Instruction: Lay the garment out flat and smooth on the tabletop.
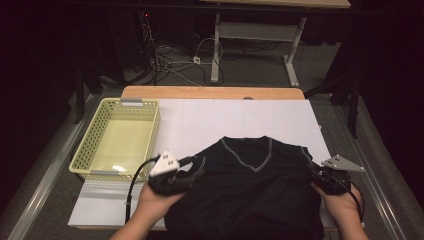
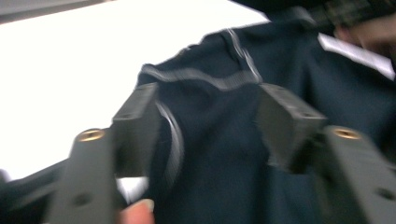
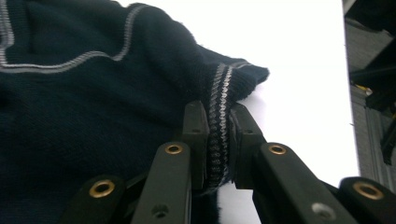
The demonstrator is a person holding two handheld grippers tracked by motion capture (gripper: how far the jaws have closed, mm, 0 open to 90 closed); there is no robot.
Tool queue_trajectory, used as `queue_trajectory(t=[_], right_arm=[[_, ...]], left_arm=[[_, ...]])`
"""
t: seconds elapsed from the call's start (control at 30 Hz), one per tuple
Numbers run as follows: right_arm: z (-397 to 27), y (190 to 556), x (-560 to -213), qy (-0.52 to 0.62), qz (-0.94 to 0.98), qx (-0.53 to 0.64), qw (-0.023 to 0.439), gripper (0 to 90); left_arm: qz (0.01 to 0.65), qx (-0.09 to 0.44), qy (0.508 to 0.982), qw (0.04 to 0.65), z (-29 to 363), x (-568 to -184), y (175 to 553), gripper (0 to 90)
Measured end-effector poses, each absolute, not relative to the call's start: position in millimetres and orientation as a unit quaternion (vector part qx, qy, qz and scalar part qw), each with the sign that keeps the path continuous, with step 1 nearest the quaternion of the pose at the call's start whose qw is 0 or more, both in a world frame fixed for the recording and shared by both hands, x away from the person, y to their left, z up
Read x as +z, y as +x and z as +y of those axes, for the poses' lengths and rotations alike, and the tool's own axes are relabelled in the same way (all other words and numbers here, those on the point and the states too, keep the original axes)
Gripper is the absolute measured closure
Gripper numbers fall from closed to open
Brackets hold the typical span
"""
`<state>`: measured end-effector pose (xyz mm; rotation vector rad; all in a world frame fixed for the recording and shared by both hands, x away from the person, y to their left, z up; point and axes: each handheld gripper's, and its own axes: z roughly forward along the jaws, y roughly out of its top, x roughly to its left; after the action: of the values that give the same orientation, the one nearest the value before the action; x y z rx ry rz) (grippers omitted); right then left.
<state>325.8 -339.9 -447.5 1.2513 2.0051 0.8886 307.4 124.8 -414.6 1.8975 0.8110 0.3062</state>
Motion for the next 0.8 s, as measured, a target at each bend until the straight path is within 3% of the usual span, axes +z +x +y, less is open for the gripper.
queue_trajectory(t=[0.07, 0.17, 0.3, 0.37, 0.47, 0.57, 0.8], right_arm=[[-338, 324, -448, 0.468, 0.758, 0.339, 0.302, 80.6], [-338, 322, -450, 0.467, 0.758, 0.343, 0.301, 80.6], [-340, 322, -452, 0.463, 0.759, 0.346, 0.3, 80.4], [-341, 323, -454, 0.463, 0.759, 0.347, 0.298, 80.4], [-341, 324, -458, 0.463, 0.759, 0.349, 0.297, 80.3], [-340, 326, -460, 0.464, 0.757, 0.351, 0.296, 80.3], [-338, 328, -453, 0.46, 0.761, 0.346, 0.3, 80.1]], left_arm=[[0.372, 0.126, 0.782, 0.484, 115, -416, 339, 47.2], [0.409, 0.127, 0.799, 0.422, 106, -428, 377, 47.2], [0.447, 0.092, 0.823, 0.338, 103, -453, 408, 43.3], [0.45, 0.054, 0.834, 0.314, 98, -469, 413, 46.5], [0.426, 0.096, 0.841, 0.319, 90, -473, 402, 49.1], [0.394, 0.095, 0.856, 0.321, 86, -472, 397, 74.4], [0.405, 0.172, 0.827, 0.35, 99, -434, 413, 77.2]])
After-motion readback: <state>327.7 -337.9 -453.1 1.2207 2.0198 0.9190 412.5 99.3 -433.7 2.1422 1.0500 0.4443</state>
